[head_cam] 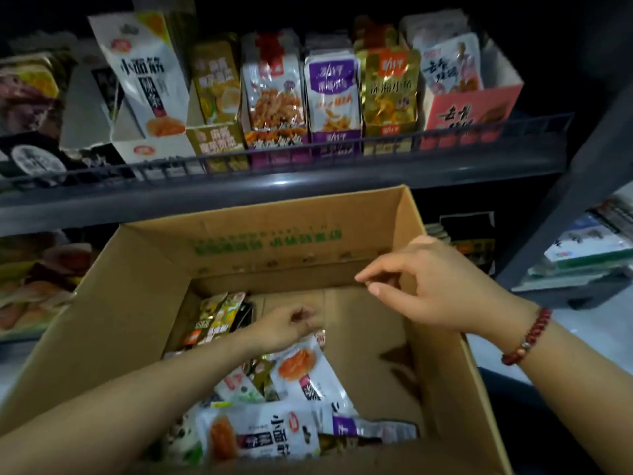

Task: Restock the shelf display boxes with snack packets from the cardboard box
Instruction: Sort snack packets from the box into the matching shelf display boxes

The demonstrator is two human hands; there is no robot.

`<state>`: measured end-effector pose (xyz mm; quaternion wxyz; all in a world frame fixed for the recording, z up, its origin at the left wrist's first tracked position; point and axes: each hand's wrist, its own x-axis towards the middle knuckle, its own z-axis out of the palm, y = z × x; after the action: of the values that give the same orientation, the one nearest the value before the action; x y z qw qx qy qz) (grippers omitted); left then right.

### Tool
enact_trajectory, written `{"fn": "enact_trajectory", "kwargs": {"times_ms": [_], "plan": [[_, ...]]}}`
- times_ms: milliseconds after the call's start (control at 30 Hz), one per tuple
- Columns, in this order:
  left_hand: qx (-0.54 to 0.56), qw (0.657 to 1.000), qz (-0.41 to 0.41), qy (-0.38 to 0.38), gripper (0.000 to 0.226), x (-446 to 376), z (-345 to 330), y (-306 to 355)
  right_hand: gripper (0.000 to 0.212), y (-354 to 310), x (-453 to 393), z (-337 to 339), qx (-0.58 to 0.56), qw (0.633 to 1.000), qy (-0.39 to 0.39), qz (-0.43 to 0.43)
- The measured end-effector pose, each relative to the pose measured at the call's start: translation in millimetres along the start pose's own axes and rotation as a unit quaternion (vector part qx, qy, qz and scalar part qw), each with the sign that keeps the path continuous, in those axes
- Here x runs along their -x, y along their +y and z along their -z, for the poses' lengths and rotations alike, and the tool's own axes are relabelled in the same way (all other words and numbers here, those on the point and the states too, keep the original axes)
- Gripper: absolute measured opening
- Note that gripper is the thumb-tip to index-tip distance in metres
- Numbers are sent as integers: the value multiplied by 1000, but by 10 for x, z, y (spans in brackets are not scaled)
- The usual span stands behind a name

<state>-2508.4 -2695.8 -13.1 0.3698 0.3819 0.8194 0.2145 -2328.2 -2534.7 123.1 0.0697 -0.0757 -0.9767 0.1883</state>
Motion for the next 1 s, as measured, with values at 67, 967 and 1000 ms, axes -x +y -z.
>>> {"fn": "enact_trajectory", "kwargs": {"times_ms": [67,967,1000], "plan": [[-36,998,25,-53,36,-43,-34,-168,24,-26,-26,-4,55,998,-18,16],[200,957,143,-156,22,-177,-140,-565,41,35,-46,-108,73,996,-44,-16],[197,958,149,-148,25,-182,-151,-560,41,36,-48,-108,74,996,-45,-17]]}}
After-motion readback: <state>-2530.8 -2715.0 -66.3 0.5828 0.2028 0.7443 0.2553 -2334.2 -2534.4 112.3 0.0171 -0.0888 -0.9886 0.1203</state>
